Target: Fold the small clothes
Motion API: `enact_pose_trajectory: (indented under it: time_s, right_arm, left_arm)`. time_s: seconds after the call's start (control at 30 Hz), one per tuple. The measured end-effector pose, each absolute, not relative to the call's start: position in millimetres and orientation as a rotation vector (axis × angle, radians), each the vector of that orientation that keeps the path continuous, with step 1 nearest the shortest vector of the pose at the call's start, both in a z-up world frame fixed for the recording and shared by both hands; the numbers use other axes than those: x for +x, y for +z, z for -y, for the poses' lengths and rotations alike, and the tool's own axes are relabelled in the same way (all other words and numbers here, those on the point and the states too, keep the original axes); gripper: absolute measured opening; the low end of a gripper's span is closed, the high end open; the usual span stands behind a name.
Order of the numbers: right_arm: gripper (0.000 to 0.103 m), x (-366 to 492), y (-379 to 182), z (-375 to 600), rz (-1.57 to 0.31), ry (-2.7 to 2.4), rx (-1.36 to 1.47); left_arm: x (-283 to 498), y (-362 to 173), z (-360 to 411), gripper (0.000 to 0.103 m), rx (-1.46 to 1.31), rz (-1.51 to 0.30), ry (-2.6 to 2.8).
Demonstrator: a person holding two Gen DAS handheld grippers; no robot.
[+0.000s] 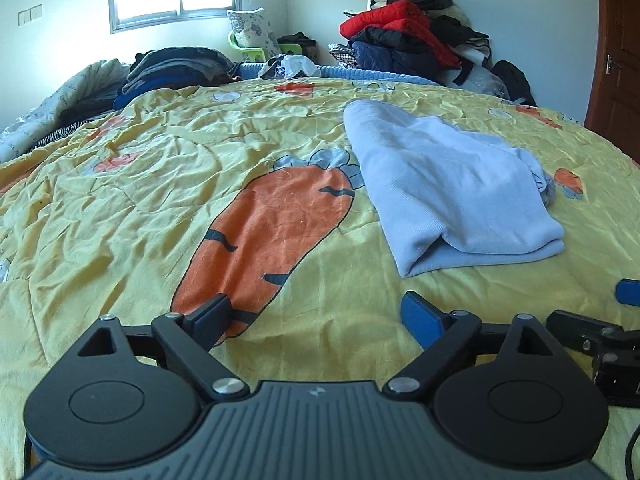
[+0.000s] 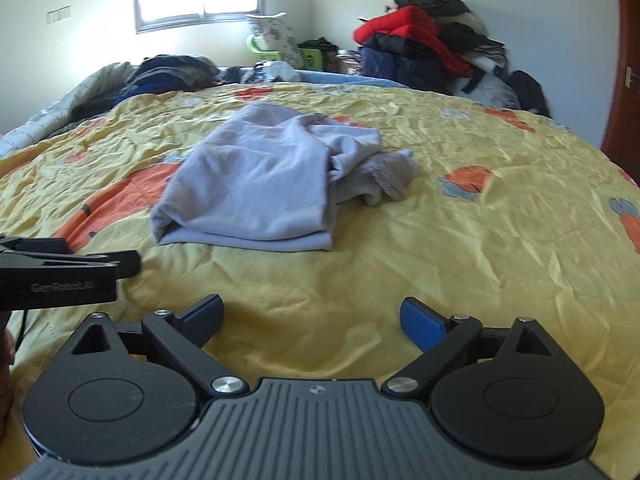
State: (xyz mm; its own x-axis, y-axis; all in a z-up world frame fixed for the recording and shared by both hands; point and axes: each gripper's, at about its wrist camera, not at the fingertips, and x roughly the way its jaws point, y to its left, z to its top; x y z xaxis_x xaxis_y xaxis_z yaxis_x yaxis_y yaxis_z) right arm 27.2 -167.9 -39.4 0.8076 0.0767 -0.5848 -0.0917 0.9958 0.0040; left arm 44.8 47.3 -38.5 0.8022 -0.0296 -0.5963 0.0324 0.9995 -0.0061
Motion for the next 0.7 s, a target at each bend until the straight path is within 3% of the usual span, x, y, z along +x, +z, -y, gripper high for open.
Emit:
enact_pose_trajectory:
  time_s: [0.17, 0.4, 0.7]
  right_arm:
    - [0.103, 30.4, -44.2, 174.6, -0.648, 0.005, 0.005]
    - [0.103, 31.9, -46.4, 166.9, -0.656, -0.003, -0.041]
    - [0.103, 37.4, -44.7, 171.3, -0.66, 0.014, -0.027]
  left_arm:
    - [44.4, -38.8, -44.4, 0.093, 0.019, -0.637, -0.033]
    - [45.3, -39.7, -45.5, 0.1, 0.012, -0.648, -0.063]
    - [44.7, -39.8, -44.5, 0.1, 0.016, -0.647, -0.06]
